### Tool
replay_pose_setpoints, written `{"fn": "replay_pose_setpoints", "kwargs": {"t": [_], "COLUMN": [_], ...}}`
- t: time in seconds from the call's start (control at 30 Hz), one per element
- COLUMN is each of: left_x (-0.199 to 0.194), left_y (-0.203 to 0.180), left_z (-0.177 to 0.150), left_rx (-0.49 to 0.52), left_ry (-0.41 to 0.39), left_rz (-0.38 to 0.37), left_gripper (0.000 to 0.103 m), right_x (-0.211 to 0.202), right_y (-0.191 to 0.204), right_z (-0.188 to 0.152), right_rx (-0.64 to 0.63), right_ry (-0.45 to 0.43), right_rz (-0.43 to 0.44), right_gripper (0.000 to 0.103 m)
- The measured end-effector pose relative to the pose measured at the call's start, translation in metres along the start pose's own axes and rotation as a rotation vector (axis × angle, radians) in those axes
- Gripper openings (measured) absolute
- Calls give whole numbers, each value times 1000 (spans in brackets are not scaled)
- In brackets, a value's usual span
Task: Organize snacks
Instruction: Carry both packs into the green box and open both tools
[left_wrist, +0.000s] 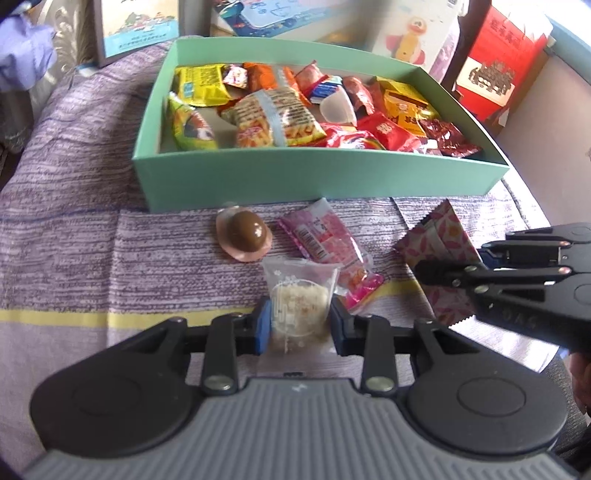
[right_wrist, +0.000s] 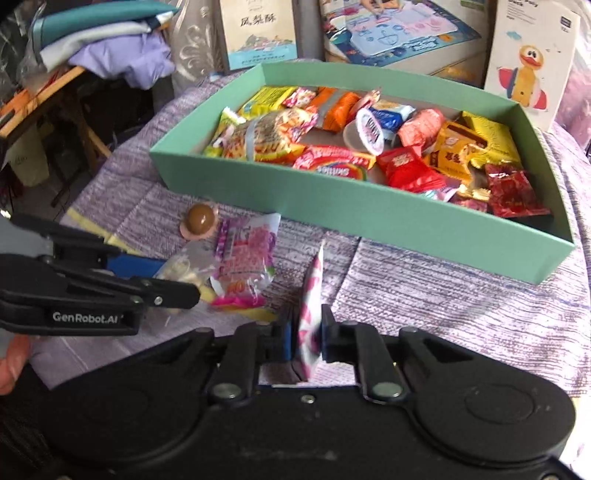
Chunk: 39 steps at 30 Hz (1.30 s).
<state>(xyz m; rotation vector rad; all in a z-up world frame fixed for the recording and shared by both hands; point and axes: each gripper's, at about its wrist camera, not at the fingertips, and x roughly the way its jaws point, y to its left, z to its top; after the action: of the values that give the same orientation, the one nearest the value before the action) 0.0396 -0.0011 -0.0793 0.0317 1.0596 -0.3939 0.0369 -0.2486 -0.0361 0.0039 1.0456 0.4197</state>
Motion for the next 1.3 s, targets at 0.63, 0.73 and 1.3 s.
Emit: {"fn": "replay_pose_setpoints", "kwargs": {"t": [0.63,0.73,1.3], "left_x": [-52,-51,14], "left_y": [22,30,51], "left_z": [72,102,174], "left_rx": [-45,-45,-54], "left_ry": [-219,-247,-191], "left_rz": [10,34,132], "left_gripper": [32,32,81], "right_x": [-25,-14,76], "right_y": [-33,-35,-17], "right_z": [85,116,216], "right_rx": [210,215,225], "right_ry": [-143,-156,-143], "right_rz": [129,139,177], "right_gripper": [10,10,63]}}
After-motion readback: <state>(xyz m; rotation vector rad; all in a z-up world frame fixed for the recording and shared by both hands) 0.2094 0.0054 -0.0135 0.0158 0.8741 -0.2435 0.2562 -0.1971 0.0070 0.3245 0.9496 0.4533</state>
